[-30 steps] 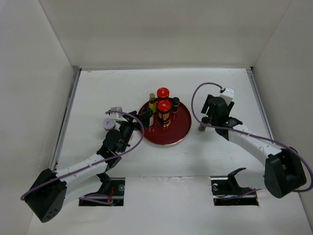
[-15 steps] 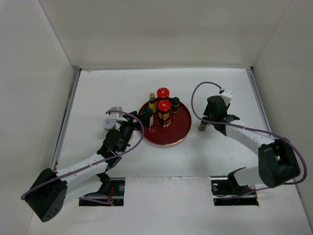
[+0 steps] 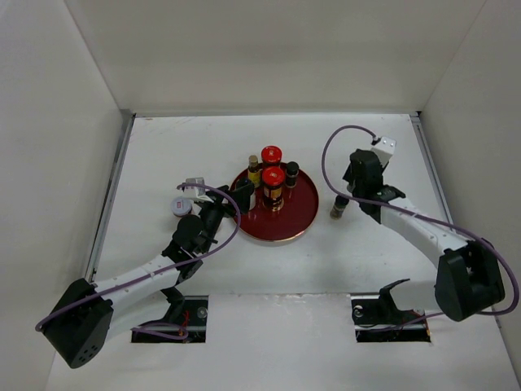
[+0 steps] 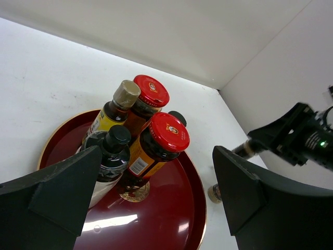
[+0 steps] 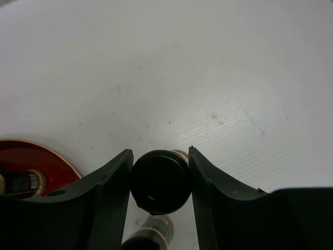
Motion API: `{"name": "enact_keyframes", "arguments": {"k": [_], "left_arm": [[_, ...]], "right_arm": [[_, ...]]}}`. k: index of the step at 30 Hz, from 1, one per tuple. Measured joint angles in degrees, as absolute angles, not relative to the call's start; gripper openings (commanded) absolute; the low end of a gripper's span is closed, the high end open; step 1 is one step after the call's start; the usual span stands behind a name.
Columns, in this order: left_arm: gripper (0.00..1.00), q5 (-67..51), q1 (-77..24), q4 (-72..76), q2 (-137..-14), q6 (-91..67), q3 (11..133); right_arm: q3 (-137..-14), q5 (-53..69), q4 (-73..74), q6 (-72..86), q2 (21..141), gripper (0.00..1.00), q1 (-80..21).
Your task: Organize the condiment bottles
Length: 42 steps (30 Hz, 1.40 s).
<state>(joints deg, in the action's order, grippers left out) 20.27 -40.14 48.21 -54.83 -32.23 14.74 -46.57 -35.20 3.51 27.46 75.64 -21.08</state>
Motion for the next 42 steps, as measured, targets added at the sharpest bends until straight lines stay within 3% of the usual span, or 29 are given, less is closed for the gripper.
{"name": "enact_keyframes", "arguments": {"k": [9, 23, 37, 42], "left_arm": [[0.89, 20.3, -39.8, 48.2, -54.8, -32.3, 14.7], [0.89, 20.3, -39.8, 48.2, -54.5, -32.4, 14.7], [0.89, 20.3, -39.8, 48.2, -54.5, -32.4, 14.7], [0.89, 20.3, -39.8, 48.2, -54.4, -32.4, 14.7]], "right_arm": [[-53.9, -35.5, -1.6, 23.7, 75.5, 0.37, -28.6], [-57.6, -27.8, -5.2, 23.8, 93.2, 0.38, -35.7], [-57.7, -27.2, -6.5, 25.0, 94.8, 0.75, -35.7], [-55.8, -27.2, -6.2, 24.8, 90.3, 0.79, -35.7]]}}
